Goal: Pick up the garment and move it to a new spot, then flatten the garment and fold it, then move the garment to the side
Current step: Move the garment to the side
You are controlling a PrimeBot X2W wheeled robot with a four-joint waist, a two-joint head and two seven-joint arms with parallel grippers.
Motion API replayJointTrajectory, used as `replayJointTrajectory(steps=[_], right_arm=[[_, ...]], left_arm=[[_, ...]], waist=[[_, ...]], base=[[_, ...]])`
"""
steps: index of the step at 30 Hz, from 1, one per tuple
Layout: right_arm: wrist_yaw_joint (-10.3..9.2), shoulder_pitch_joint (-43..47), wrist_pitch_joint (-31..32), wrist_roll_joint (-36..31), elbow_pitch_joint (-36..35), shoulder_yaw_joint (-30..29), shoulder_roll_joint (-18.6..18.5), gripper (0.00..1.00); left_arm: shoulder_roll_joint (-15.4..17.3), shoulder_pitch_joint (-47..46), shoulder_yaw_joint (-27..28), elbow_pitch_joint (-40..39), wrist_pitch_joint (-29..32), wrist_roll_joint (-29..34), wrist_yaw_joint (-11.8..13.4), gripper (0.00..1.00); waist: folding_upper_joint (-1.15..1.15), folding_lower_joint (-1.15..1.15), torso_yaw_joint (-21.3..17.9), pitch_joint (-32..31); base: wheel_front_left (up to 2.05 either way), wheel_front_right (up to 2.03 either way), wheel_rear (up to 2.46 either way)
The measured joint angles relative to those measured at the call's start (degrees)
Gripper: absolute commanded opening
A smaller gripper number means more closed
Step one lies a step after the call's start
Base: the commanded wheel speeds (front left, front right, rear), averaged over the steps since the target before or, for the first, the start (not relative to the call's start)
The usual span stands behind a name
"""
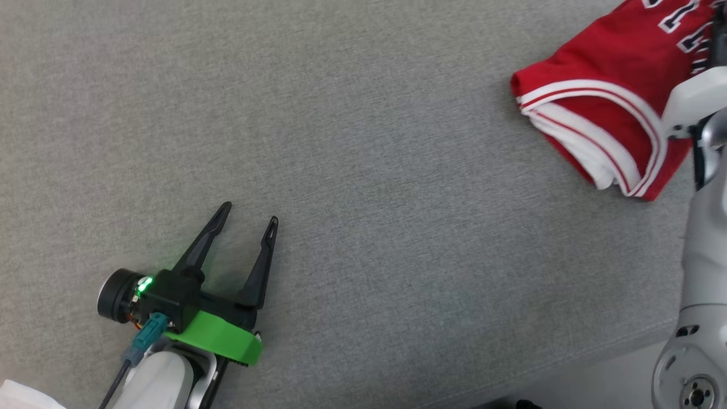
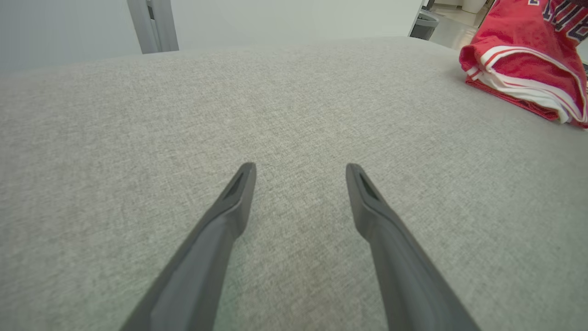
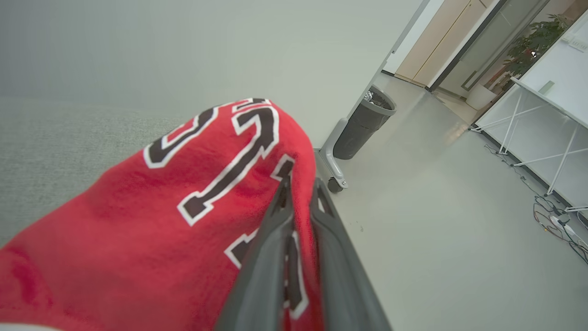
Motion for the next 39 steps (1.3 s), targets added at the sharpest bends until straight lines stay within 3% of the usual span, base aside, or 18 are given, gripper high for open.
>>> replayJointTrajectory(steps=[5,9,10,11,12,17,24,29,34,39], right_arm=[[0.00,-2.21,2.80,-6.93,-5.14,-10.72,-1.44,0.00],[0.00,-2.12,4.50,-9.09,-8.72,-15.67,-3.81,0.00],[0.00,-2.09,4.61,-9.16,-9.51,-16.73,-4.00,0.10],[0.00,-1.96,4.81,-9.28,-9.98,-17.13,-4.09,0.78],[0.00,-1.82,5.09,-9.51,-10.42,-17.48,-4.03,1.00],[0.00,-1.55,3.26,-9.65,-11.18,-19.47,-3.87,1.00],[0.00,-2.26,-4.83,-6.68,-3.34,-16.10,-3.08,1.00],[0.00,0.13,-5.45,1.30,-6.02,-4.09,0.26,1.00],[0.00,9.27,-5.44,13.04,-9.66,8.25,0.46,1.00],[0.00,15.43,-5.45,22.15,-10.96,15.71,0.59,1.00]], left_arm=[[0.67,-1.25,-0.38,-0.44,0.00,-0.55,0.00,1.00],[0.68,-1.72,-0.66,-0.53,-0.05,-0.68,-0.01,1.00],[0.66,-1.79,-0.57,-0.58,-0.07,-0.68,-0.10,1.00],[0.65,-1.79,-0.49,-0.56,-0.08,-0.68,-0.15,1.00],[0.58,-1.80,-0.46,-0.57,-0.08,-0.67,-0.15,1.00],[0.32,-1.80,-0.30,-0.01,-0.08,-0.67,-0.15,1.00],[-1.86,-1.40,3.44,2.52,0.00,-0.30,-0.15,1.00],[-4.36,-0.37,10.01,5.00,-0.01,0.53,-0.15,1.00],[-6.43,0.29,15.35,7.92,0.00,1.63,-0.15,1.00],[-7.82,1.22,19.48,11.25,0.00,1.62,-0.15,1.00]], waist=[[0.00,0.00,3.10,3.04],[0.00,0.00,5.06,4.62],[0.00,0.00,5.39,4.94],[0.00,0.00,5.59,5.18],[0.00,0.00,5.74,5.40],[0.00,0.00,5.55,4.95],[0.00,0.00,5.36,1.37],[0.00,0.00,5.64,-2.27],[0.00,0.00,6.47,-6.09],[-0.01,0.00,7.84,-9.57]], base=[[0.00,0.00,0.00],[0.00,0.00,0.00],[0.00,0.00,0.00],[0.00,0.00,0.00],[0.00,0.00,0.00],[0.00,0.00,0.00],[0.00,0.00,0.00],[0.00,0.00,0.00],[0.00,0.00,0.00],[0.00,0.00,0.00]])
